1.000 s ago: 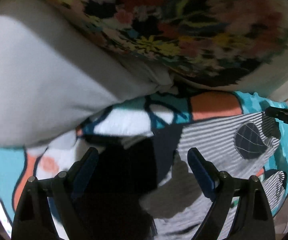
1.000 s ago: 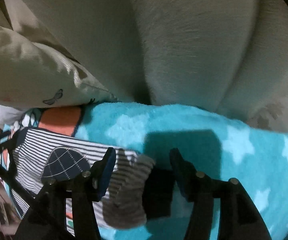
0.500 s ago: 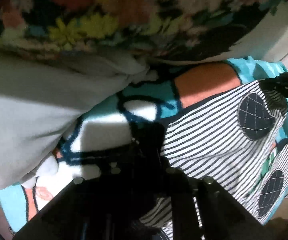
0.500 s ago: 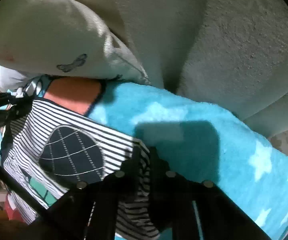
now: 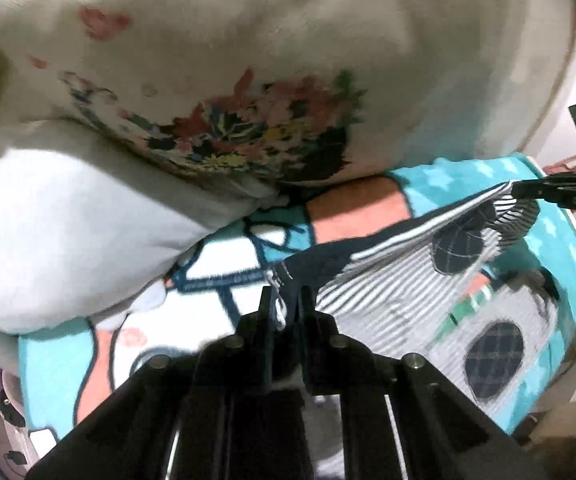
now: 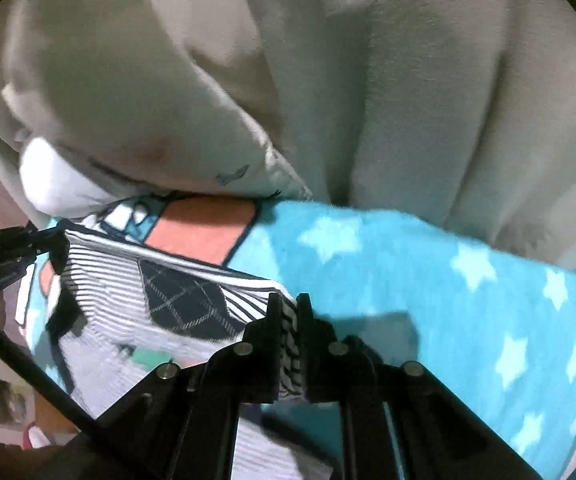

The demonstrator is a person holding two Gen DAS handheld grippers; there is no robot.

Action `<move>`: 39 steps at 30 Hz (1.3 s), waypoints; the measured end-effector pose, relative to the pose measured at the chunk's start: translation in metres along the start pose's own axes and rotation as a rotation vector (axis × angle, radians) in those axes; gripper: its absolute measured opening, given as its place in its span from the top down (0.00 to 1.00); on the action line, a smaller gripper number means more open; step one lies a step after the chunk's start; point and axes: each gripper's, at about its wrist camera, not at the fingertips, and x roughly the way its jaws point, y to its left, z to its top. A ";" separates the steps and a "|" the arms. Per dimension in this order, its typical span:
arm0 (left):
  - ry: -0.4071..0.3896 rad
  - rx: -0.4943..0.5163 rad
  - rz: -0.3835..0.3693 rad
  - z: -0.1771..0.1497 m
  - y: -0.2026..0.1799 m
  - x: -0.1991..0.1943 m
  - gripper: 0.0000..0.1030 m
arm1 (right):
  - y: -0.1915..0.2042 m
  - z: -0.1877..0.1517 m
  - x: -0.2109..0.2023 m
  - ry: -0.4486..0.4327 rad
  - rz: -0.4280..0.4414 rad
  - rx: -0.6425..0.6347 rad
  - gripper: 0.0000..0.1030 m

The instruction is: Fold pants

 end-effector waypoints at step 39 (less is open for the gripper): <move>0.142 -0.386 -0.320 -0.120 0.075 0.006 0.36 | 0.015 -0.156 -0.024 0.041 -0.165 0.341 0.92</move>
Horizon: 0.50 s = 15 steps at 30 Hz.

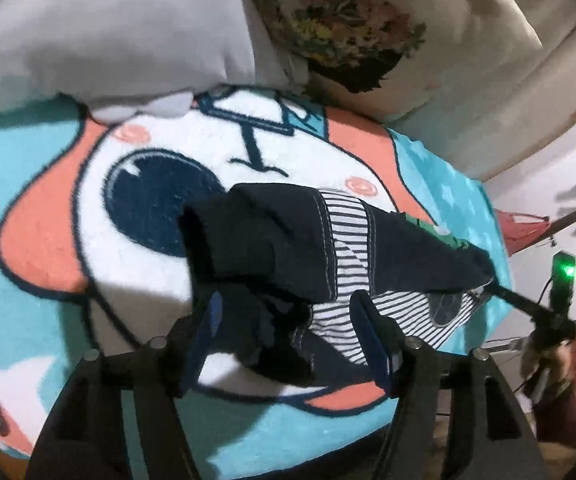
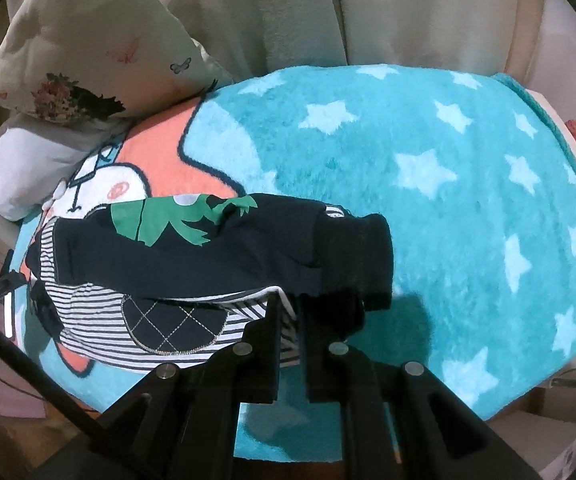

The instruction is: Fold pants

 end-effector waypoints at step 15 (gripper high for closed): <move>0.008 -0.143 -0.002 0.011 -0.001 0.008 0.95 | -0.001 0.006 -0.003 0.004 0.009 -0.011 0.92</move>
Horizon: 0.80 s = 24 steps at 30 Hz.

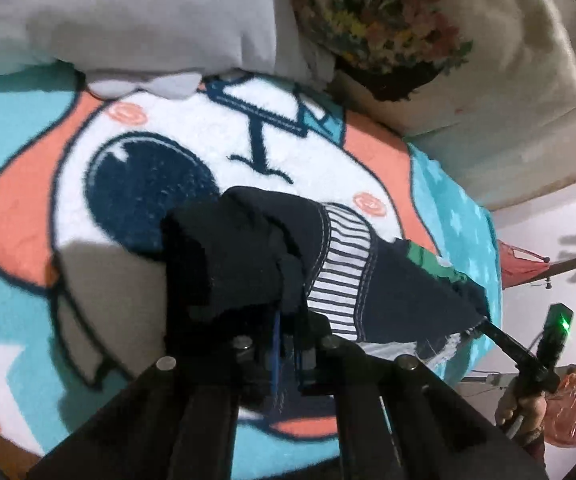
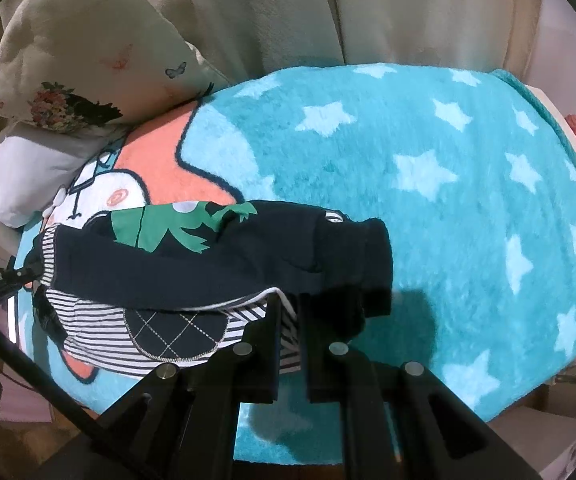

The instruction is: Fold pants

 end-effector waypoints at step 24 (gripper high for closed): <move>0.028 0.067 0.199 -0.067 0.037 -0.047 0.79 | -0.039 -0.028 -0.043 -0.056 -0.007 0.167 0.57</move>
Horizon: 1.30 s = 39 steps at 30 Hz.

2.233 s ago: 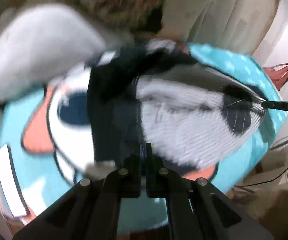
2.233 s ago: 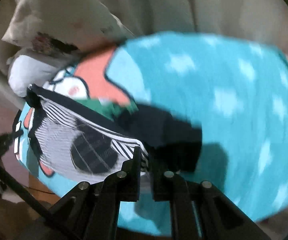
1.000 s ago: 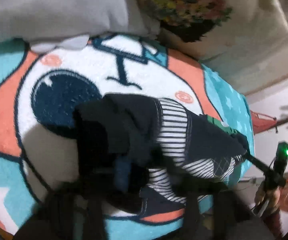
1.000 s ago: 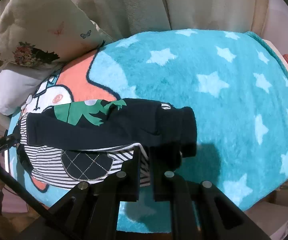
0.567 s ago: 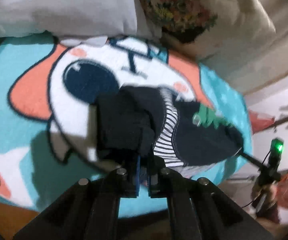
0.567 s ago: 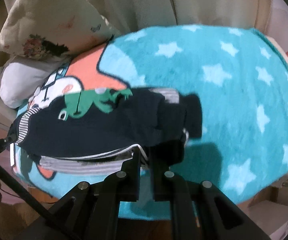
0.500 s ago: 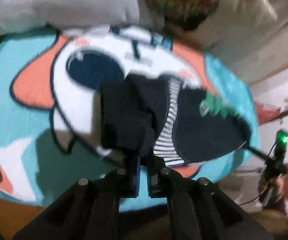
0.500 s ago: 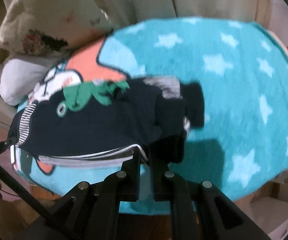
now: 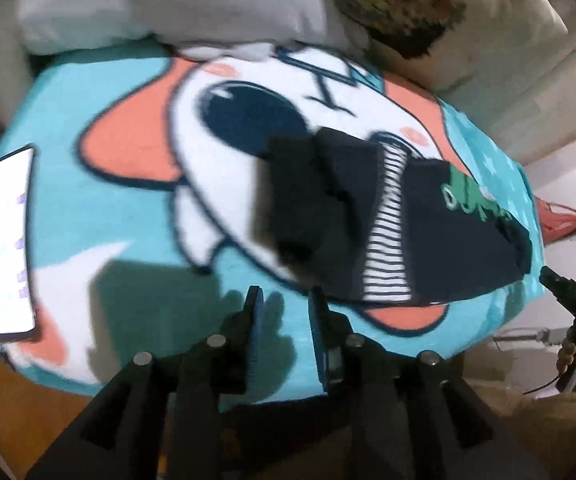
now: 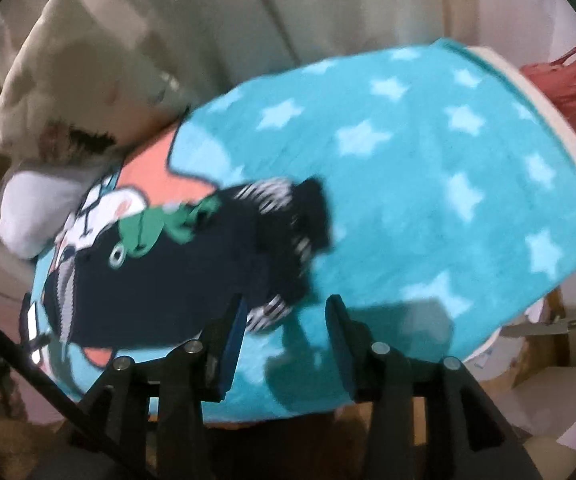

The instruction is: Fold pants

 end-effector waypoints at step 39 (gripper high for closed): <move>-0.180 -0.081 0.145 -0.007 -0.045 -0.034 0.75 | -0.026 0.050 0.056 -0.058 0.227 0.161 0.26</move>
